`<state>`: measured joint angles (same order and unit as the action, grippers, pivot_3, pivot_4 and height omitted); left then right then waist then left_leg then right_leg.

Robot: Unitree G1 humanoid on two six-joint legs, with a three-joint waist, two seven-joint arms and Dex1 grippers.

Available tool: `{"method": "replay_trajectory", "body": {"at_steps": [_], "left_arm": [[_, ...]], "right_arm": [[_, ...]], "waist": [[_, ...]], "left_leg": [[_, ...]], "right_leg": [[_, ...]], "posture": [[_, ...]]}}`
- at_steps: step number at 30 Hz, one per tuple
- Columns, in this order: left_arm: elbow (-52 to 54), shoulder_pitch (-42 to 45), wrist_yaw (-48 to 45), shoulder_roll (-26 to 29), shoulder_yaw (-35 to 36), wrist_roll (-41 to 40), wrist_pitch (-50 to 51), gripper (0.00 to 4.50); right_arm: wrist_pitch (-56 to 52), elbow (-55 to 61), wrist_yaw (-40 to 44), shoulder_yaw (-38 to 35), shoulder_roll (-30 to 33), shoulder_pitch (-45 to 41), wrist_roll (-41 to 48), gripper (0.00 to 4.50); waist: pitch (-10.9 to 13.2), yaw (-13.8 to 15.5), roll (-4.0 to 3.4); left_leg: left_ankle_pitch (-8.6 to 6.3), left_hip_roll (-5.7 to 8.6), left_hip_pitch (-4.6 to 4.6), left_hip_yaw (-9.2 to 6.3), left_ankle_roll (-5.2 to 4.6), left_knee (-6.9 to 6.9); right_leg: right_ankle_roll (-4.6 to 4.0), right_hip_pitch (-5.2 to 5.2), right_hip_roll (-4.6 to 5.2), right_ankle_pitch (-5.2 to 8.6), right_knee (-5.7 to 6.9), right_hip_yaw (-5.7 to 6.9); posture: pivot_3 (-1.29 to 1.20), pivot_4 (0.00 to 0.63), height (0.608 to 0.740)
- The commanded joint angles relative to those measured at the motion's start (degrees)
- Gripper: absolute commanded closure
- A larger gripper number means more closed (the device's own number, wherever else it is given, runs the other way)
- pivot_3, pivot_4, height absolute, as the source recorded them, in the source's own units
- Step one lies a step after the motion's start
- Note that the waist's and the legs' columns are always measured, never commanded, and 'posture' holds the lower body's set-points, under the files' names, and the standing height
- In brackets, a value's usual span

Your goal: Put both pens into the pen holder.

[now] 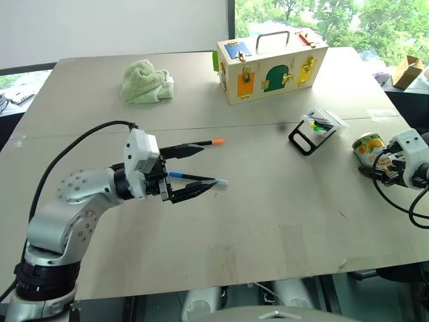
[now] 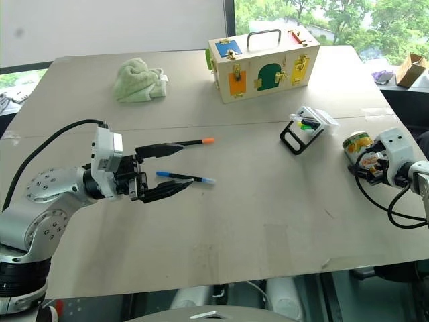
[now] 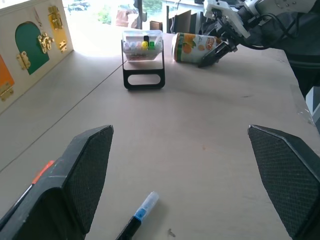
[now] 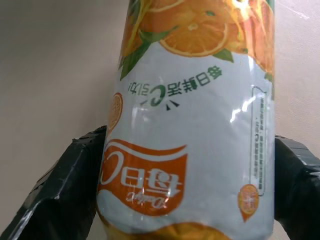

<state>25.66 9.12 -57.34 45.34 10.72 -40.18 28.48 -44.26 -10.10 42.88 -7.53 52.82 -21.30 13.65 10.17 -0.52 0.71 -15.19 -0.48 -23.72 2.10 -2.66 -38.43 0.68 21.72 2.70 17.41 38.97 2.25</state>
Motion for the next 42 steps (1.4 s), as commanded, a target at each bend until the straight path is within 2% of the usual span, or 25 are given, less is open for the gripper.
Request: {"method": "replay_trajectory", "body": {"at_steps": [1, 7, 14, 19, 23, 28, 33, 36, 42], "left_arm": [[1.1, -0.1, 0.0, 0.2, 1.2, -0.2, -1.0, 0.0], [-1.5, -1.9, 2.3, 1.0, 1.2, 3.1, -0.4, 0.0], [-2.1, -3.2, 3.0, -0.2, 2.5, 3.2, -1.4, 0.0], [-2.7, -4.0, 2.6, 0.2, 2.2, 4.3, -1.9, 0.0], [-2.2, -4.3, 2.8, 0.3, 2.5, 4.1, -1.6, 0.0], [-1.8, -4.7, 3.1, 0.6, 2.6, 4.6, -1.6, 0.0], [-1.2, -5.1, 3.7, 0.4, 2.7, 4.4, -1.5, 0.0], [-0.8, -5.2, 4.2, 0.3, 2.8, 4.2, -1.3, 0.0], [-0.7, -6.1, 4.0, 0.6, 3.6, 4.2, -1.6, 0.0]], "right_arm": [[0.4, 2.0, -0.6, -1.9, 1.1, -0.6, -0.2, 0.01], [3.0, 8.3, 5.4, -6.0, 3.5, -0.6, 4.7, 0.01], [3.2, 10.9, 6.8, -9.2, 5.8, -3.9, 7.8, 0.01], [-0.5, 17.1, 8.6, -7.3, 4.4, -4.9, 11.9, 0.01], [-2.2, 22.0, 9.7, -6.0, 3.2, -2.5, 14.6, 0.01], [-8.2, 33.2, 9.9, -2.0, -1.7, 0.1, 22.7, 0.01], [-9.6, 34.2, 1.0, 6.7, -8.3, 0.9, 17.6, 0.01], [-7.3, 33.3, -1.0, 10.1, -7.7, 1.8, 12.9, 0.01], [-7.0, 30.3, -0.6, 9.0, -5.5, 2.7, 11.5, 0.01]], "waist": [[0.0, 0.0, 0.0], [0.0, -0.1, -0.04], [0.0, 0.1, -0.03], [0.0, 0.1, -0.03], [0.0, 0.2, -0.01], [0.0, 0.3, -0.01], [-0.1, 0.1, 0.04], [-0.1, 0.4, 0.04], [-0.1, 1.1, 0.07]], "left_leg": [[0.0, 0.0, 0.0, 0.0, 0.0, -0.01], [0.0, -0.02, 0.01, 0.0, 0.0, -0.02], [-0.01, -0.03, -0.01, 0.0, -0.02, -0.07], [-0.01, -0.05, 0.0, 0.0, -0.01, -0.06], [-0.01, -0.05, -0.02, 0.0, -0.02, -0.06], [-0.01, -0.05, -0.01, -0.02, -0.02, -0.06], [-0.01, -0.05, -0.01, -0.04, -0.02, -0.08], [-0.01, -0.04, -0.03, -0.04, -0.02, -0.11], [-0.01, -0.03, -0.01, -0.04, -0.02, -0.14]], "right_leg": [[0.0, 0.0, 0.0, 0.0, 0.0, 0.0], [0.0, -0.01, -0.02, 0.0, 0.01, -0.01], [0.01, -0.02, 0.01, -0.01, -0.01, 0.0], [0.0, -0.02, -0.01, -0.01, 0.02, 0.0], [0.0, -0.02, 0.01, -0.01, -0.02, 0.01], [0.0, -0.02, 0.01, -0.01, 0.01, 0.02], [0.0, -0.03, 0.01, -0.01, 0.01, 0.02], [0.0, -0.02, 0.03, -0.01, 0.03, 0.03], [0.0, -0.03, 0.02, -0.01, 0.03, 0.05]], "posture": [[0.0, 0.15, 0.74], [0.0, 0.15, 0.74], [0.0, 0.15, 0.74], [0.0, 0.15, 0.74], [0.0, 0.15, 0.74], [0.0, 0.15, 0.74], [0.0, 0.15, 0.74], [0.0, 0.15, 0.74], [0.0, 0.15, 0.74]]}}
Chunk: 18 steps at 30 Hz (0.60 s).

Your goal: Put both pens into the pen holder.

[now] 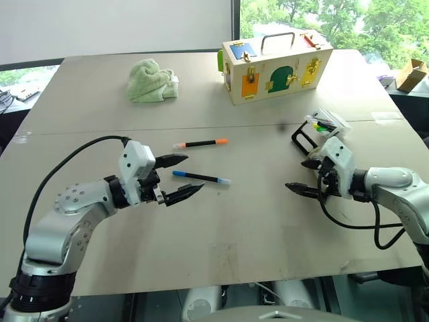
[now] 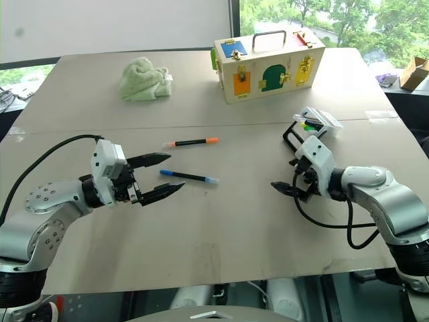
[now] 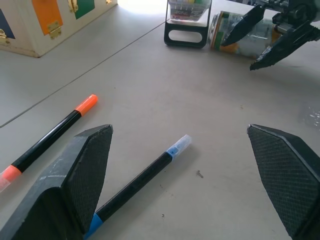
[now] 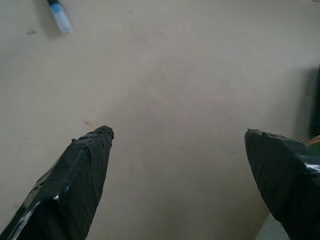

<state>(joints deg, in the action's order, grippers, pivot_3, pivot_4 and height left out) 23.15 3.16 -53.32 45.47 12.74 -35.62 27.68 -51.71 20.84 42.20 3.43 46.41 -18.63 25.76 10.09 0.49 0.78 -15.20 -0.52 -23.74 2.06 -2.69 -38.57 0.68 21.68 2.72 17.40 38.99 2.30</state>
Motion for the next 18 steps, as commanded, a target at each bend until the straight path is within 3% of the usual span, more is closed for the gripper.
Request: {"method": "replay_trajectory", "body": {"at_steps": [1, 8, 18], "left_arm": [[1.8, -0.1, 0.0, 0.4, 1.7, -0.4, -0.8, 0.0], [1.9, -0.2, 0.1, -0.1, 1.4, -0.3, -1.0, 0.0], [1.6, -0.8, -0.2, -0.1, 1.6, 0.0, -1.7, 0.0]], "right_arm": [[1.0, -0.7, 0.7, -2.1, 1.2, 0.0, -0.5, 0.01], [0.7, 3.3, 3.6, -4.4, -1.2, 0.5, 5.7, 0.01], [1.9, 2.2, 3.3, -4.6, -1.4, 1.4, 5.5, 0.01]], "waist": [[0.0, 0.1, 0.0], [0.0, 0.1, 0.0], [0.0, 0.2, 0.0]], "left_leg": [[0.0, 0.0, 0.0, 0.0, 0.0, 0.0], [0.0, -0.01, 0.0, -0.01, 0.0, 0.0], [0.0, -0.01, 0.0, -0.02, 0.0, 0.0]], "right_leg": [[0.0, 0.0, -0.01, 0.0, 0.01, 0.0], [0.0, 0.01, -0.03, 0.0, 0.02, -0.01], [0.0, 0.0, -0.03, 0.0, 0.02, 0.0]], "posture": [[0.0, 0.15, 0.74], [0.0, 0.15, 0.74], [0.0, 0.15, 0.74]]}}
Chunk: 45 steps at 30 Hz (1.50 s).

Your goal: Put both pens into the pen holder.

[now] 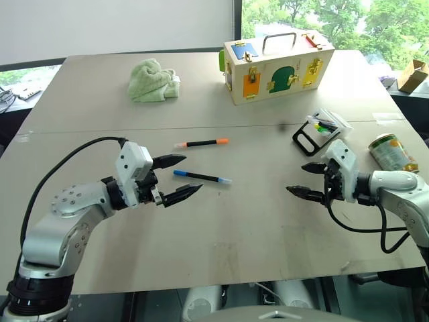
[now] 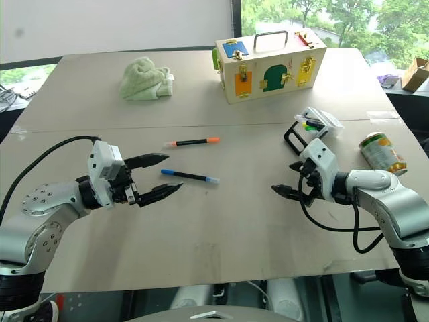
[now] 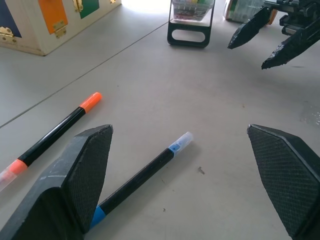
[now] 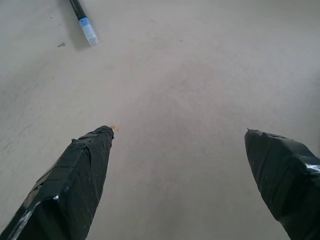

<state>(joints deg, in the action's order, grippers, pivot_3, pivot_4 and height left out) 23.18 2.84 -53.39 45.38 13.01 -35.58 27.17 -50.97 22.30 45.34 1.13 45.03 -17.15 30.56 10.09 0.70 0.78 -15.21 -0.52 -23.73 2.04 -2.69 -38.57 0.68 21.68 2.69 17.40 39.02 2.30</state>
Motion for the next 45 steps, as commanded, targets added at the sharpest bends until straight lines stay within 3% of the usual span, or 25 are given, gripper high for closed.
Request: {"method": "replay_trajectory", "body": {"at_steps": [1, 8, 17, 24, 32, 39, 42, 45], "left_arm": [[1.5, -0.6, -0.1, 0.0, 1.3, 0.0, -1.2, 0.0], [0.6, -3.0, -0.9, 1.2, 2.2, 1.6, -2.2, 0.0], [-5.7, -5.0, 3.7, 0.3, -0.1, 12.3, -8.2, 0.0], [-9.3, -4.4, 4.0, -0.8, -2.2, 16.8, -11.9, 0.0], [-25.2, 10.9, -3.0, -2.4, -9.9, 20.4, -20.7, 0.0], [-44.3, 22.3, -16.4, -0.5, -18.5, 25.8, -25.1, 0.0], [-48.4, 24.9, -24.3, 1.8, -21.7, 26.8, -24.2, 0.0], [-51.0, 26.4, -26.0, 2.4, -22.4, 27.6, -25.9, 0.0]], "right_arm": [[1.3, 0.6, 0.2, -2.4, -0.3, -0.1, 0.9, 0.01], [9.9, 2.8, 6.0, -2.7, -1.0, 3.7, 2.1, 0.01], [15.6, 4.9, 11.8, -6.5, -3.8, 7.7, 8.9, 0.01], [18.8, 3.3, 11.2, -5.8, -2.8, 8.7, 5.9, 0.01], [21.1, 1.7, 11.4, -3.8, -3.2, 8.1, 2.9, 0.01], [21.5, 2.1, 10.6, -4.0, -3.5, 8.5, 2.0, 0.01], [21.7, 3.0, 9.8, -4.6, -3.4, 10.0, 1.5, 0.01], [21.7, 4.0, 9.2, -5.1, -3.4, 11.4, 1.7, 0.01]], "waist": [[0.0, 0.0, 0.0], [0.0, 0.0, 0.0], [0.0, 0.1, 0.0], [-0.1, 0.0, 0.1], [-0.1, 0.2, 0.13], [-0.1, -0.2, 0.13], [-0.1, -0.1, 0.15], [-0.1, -0.6, 0.14]], "left_leg": [[0.0, 0.0, 0.0, 0.0, 0.0, 0.0], [0.0, 0.0, 0.0, 0.0, -0.01, 0.0], [-0.01, 0.0, 0.01, -0.04, -0.01, 0.0], [-0.02, 0.0, 0.04, -0.04, -0.03, -0.01], [-0.02, 0.02, -0.01, -0.06, -0.03, -0.14], [-0.01, 0.02, 0.01, -0.02, -0.02, -0.18], [-0.01, 0.01, -0.01, -0.04, -0.02, -0.29], [-0.02, 0.01, 0.03, 0.02, -0.03, -0.3]], "right_leg": [[0.0, 0.0, 0.0, 0.0, 0.0, 0.0], [0.0, 0.0, 0.0, 0.0, -0.02, 0.0], [0.0, -0.02, 0.0, 0.0, 0.02, 0.03], [0.0, -0.05, 0.02, -0.01, 0.01, 0.04], [0.0, -0.04, 0.0, -0.01, 0.12, 0.1], [0.0, 0.0, -0.06, -0.01, 0.19, 0.03], [0.0, 0.01, -0.1, 0.0, 0.27, 0.07], [0.0, 0.01, -0.09, 0.0, 0.33, -0.04]], "posture": [[0.0, 0.15, 0.74], [0.0, 0.15, 0.74], [0.0, 0.15, 0.74], [0.0, 0.15, 0.74], [0.0, 0.15, 0.74], [0.0, 0.15, 0.74], [0.0, 0.15, 0.74], [0.0, 0.15, 0.74]]}}
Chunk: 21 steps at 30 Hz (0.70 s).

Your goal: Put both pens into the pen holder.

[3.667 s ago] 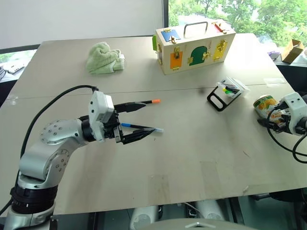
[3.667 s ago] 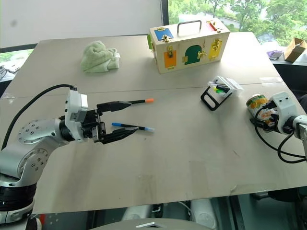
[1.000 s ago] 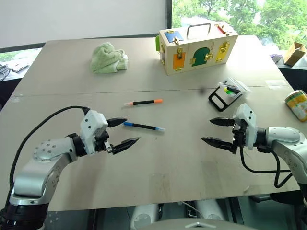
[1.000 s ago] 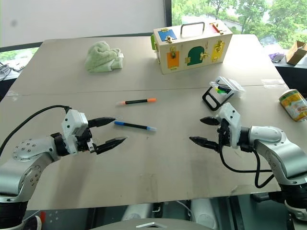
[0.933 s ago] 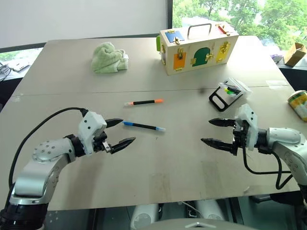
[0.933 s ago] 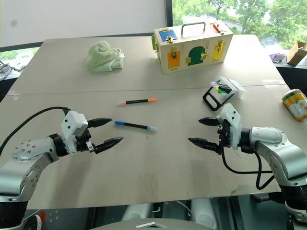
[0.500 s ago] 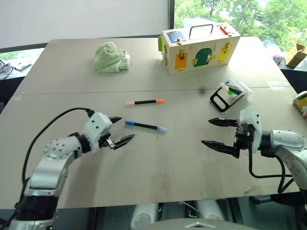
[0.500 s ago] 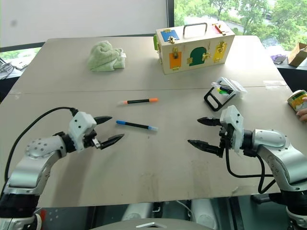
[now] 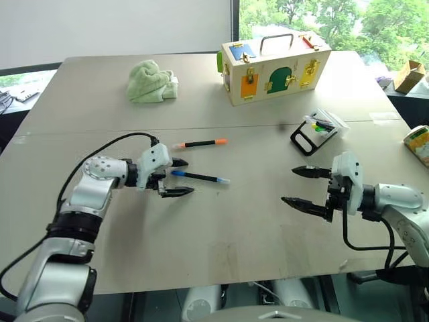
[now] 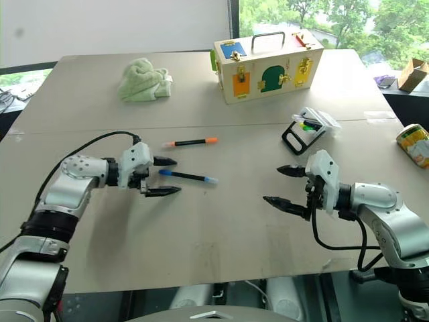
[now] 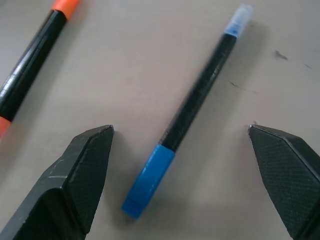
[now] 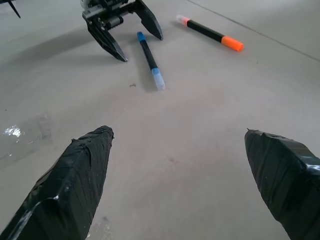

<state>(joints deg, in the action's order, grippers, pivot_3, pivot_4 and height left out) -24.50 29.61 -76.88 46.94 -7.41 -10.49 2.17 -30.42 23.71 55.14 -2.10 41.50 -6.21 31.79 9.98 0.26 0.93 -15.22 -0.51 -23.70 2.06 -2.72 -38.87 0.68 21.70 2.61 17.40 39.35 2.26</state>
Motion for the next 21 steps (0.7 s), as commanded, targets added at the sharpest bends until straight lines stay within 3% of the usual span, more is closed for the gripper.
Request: {"method": "replay_trajectory", "body": {"at_steps": [1, 8, 11, 17, 21], "left_arm": [[-4.2, 0.1, -2.4, 0.7, -1.9, 2.9, -1.8, 0.0], [-4.1, 0.3, -1.3, -0.9, -0.2, 2.4, -4.1, 0.0], [-2.0, -1.3, -1.3, -1.1, 0.5, 1.5, -3.9, 1.25], [0.7, -3.4, 0.4, -1.0, 1.6, 1.0, -2.1, 4.23], [3.1, -4.7, 1.3, -1.3, 3.0, -0.4, -0.7, 4.4]], "right_arm": [[1.1, 3.0, -0.9, -2.0, 0.1, 0.9, 0.5, 0.01], [1.2, 3.2, -1.9, -1.6, -0.1, 0.9, 0.6, 0.01], [1.2, 2.6, -1.5, -1.3, 0.0, 0.3, 0.7, 0.0], [1.3, 1.3, -0.7, -0.4, -0.1, -1.3, 0.4, 0.0], [1.4, 0.5, -0.3, 0.2, -0.2, -2.2, 0.1, 0.0]], "waist": [[0.0, -0.2, 0.0], [0.0, -0.7, 0.0], [0.0, -0.7, -0.01], [0.0, -0.7, -0.01], [0.0, -0.7, -0.01]], "left_leg": [[0.0, 0.0, 0.01, 0.0, 0.0, -0.01], [-0.02, -0.01, 0.06, -0.01, -0.03, -0.33], [-0.1, -0.01, 0.08, -0.01, -0.17, -0.38], [-0.08, -0.01, 0.07, -0.04, -0.14, -0.39], [-0.08, -0.01, 0.06, -0.04, -0.13, -0.39]], "right_leg": [[0.0, 0.0, 0.01, 0.0, 0.02, -0.01], [0.0, 0.0, 0.04, 0.01, 0.47, -0.01], [0.0, 0.0, 0.07, 0.0, 0.52, -0.01], [0.0, 0.0, 0.08, 0.0, 0.53, 0.01], [0.0, 0.0, 0.08, 0.0, 0.52, 0.01]], "posture": [[0.0, 0.15, 0.74], [0.0, 0.15, 0.74], [0.0, 0.15, 0.74], [0.0, 0.15, 0.74], [0.0, 0.15, 0.74]]}}
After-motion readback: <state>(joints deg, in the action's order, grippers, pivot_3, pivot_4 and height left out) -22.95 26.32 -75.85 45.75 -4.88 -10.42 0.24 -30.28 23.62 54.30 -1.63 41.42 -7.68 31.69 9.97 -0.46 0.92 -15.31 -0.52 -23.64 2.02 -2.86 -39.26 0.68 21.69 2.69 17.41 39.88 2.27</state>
